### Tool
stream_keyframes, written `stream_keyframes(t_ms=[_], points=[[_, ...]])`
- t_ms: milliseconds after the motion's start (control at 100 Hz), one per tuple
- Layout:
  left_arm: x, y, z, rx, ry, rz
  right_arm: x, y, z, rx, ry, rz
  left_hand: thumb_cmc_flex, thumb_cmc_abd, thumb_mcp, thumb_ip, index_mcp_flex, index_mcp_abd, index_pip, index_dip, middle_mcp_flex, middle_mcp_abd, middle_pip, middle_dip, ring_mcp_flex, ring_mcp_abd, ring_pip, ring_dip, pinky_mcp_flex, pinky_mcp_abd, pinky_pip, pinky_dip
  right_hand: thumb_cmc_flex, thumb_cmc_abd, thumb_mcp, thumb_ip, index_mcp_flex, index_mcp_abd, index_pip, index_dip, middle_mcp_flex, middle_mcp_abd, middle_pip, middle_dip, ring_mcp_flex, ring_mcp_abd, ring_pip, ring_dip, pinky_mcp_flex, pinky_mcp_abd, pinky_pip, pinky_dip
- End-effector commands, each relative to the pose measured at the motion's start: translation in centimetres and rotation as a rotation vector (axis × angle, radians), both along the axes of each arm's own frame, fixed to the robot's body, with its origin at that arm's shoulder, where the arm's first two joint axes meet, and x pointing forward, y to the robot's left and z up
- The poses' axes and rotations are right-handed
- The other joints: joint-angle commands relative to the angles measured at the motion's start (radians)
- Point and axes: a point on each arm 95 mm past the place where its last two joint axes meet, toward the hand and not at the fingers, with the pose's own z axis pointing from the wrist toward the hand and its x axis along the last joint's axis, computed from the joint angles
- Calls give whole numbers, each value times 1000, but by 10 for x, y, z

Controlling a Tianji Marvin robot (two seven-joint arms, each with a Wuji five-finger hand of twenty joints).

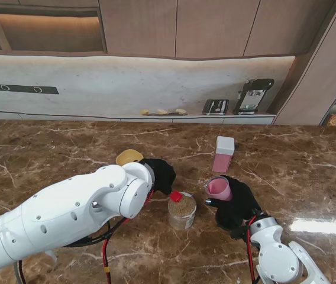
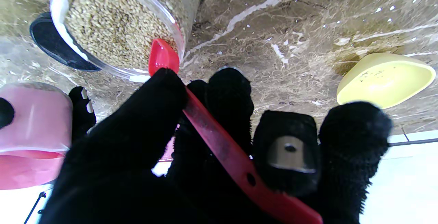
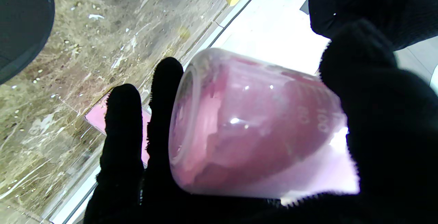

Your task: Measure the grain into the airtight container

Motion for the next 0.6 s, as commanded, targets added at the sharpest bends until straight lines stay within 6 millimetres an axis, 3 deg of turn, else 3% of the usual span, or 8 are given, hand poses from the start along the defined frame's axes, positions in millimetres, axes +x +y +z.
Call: stream_keyframes(t_ms=[0, 590], points=[[-1, -1, -5, 1, 12, 7, -3, 0, -6, 4, 23, 7, 36, 4, 89, 15, 30, -57, 53, 2, 90, 13, 5, -7, 32, -27, 103, -9, 30, 0, 80, -9, 125, 156, 181, -42, 94, -125, 108, -2, 48, -61, 39, 9, 23, -47, 29, -6, -10, -13, 15, -3], [-3, -11, -17, -21, 59, 10, -3, 1, -8, 5, 25, 14, 35, 4, 88, 17, 27, -49, 55, -6, 90, 12, 7, -5, 32, -27, 104, -10, 29, 0, 85, -12, 123, 154, 183, -42, 94, -126, 107, -1, 45, -61, 39, 8, 20, -48, 26, -6, -16, -13, 9, -5]])
